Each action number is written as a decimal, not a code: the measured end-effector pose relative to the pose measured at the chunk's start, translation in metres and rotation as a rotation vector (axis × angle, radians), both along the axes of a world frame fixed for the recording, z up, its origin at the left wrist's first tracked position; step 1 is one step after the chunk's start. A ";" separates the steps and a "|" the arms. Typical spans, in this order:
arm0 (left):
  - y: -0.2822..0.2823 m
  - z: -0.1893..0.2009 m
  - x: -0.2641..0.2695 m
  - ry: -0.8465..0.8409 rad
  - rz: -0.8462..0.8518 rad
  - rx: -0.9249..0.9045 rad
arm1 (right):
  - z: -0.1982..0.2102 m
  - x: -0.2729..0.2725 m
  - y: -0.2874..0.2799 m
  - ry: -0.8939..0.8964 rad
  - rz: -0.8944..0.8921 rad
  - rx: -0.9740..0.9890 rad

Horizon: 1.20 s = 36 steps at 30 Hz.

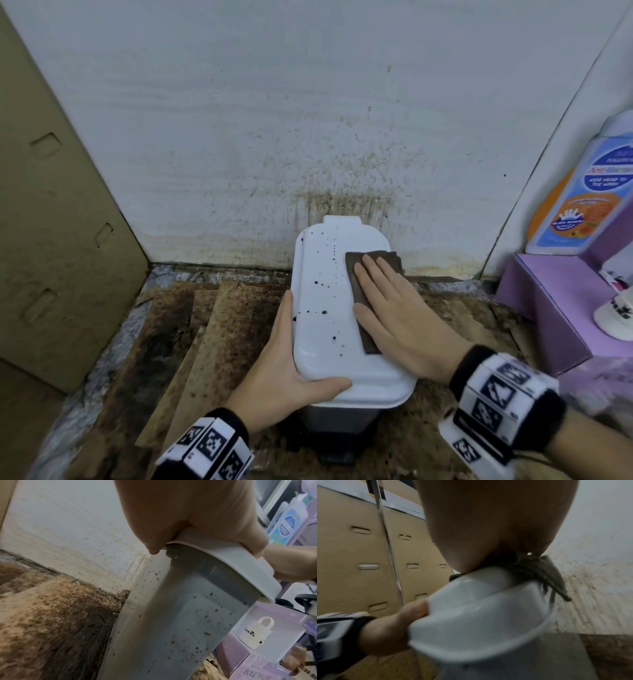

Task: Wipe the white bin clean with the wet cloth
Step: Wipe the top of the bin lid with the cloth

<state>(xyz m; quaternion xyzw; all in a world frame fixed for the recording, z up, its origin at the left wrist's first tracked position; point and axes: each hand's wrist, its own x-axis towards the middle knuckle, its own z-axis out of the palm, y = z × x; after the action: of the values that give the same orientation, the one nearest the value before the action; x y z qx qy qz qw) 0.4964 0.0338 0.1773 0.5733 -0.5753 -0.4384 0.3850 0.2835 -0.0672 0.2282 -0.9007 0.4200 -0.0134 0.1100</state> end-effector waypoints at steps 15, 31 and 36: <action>0.000 -0.003 0.000 0.034 0.027 0.010 | 0.014 0.022 -0.065 0.065 -0.033 0.055; -0.001 -0.005 -0.001 0.031 0.015 -0.004 | 0.006 0.020 -0.090 0.018 -0.058 0.100; -0.001 -0.009 -0.002 0.021 0.027 -0.021 | -0.004 0.005 -0.037 -0.057 -0.052 0.088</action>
<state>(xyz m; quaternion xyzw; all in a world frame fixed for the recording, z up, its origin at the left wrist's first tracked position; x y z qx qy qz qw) 0.4941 0.0324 0.1686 0.5725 -0.5678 -0.4330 0.4029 0.2883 -0.1046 0.2242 -0.8830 0.4403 -0.0237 0.1611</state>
